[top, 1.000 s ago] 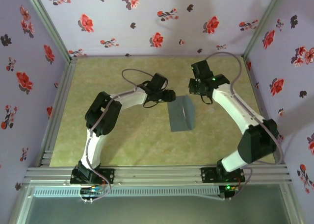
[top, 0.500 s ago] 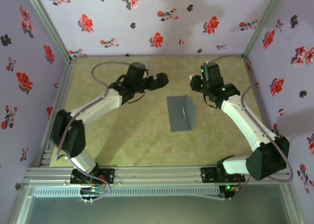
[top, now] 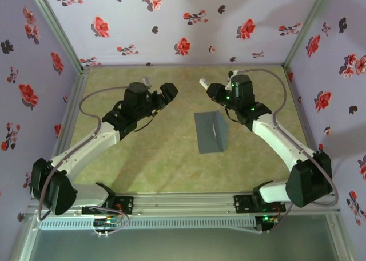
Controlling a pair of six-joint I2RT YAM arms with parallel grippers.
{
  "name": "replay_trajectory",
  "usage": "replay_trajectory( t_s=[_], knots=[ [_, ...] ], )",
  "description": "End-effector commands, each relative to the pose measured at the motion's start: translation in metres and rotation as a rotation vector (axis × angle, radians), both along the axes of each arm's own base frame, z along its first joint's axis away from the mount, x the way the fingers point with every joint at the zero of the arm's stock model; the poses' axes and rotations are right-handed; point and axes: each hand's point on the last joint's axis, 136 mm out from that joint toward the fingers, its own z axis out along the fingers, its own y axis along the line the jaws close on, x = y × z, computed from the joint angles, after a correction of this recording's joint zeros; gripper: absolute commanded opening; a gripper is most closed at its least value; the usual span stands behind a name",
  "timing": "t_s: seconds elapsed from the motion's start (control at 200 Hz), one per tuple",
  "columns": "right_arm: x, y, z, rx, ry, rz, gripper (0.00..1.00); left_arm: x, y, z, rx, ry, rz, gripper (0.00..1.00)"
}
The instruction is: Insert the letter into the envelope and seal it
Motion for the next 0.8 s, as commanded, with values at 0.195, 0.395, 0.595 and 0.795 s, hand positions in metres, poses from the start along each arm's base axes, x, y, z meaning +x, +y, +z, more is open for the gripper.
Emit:
replay_trajectory(
  t_s=[0.195,0.395,0.595,0.795],
  knots=[
    [-0.004,0.058,0.021,0.155,-0.055,0.111,0.0,0.003,-0.002,-0.006,-0.175,0.095,0.087,1.0],
    [-0.011,0.077,0.021,0.211,-0.042,0.154,0.0,0.016,-0.009,-0.011,-0.211,0.108,0.102,1.0],
    [-0.022,0.09,0.023,0.236,-0.048,0.196,0.0,0.031,-0.018,-0.008,-0.28,0.105,0.111,0.95],
    [-0.028,0.097,0.014,0.257,-0.033,0.227,0.0,0.041,-0.02,0.001,-0.346,0.087,0.119,0.89]
  ],
)
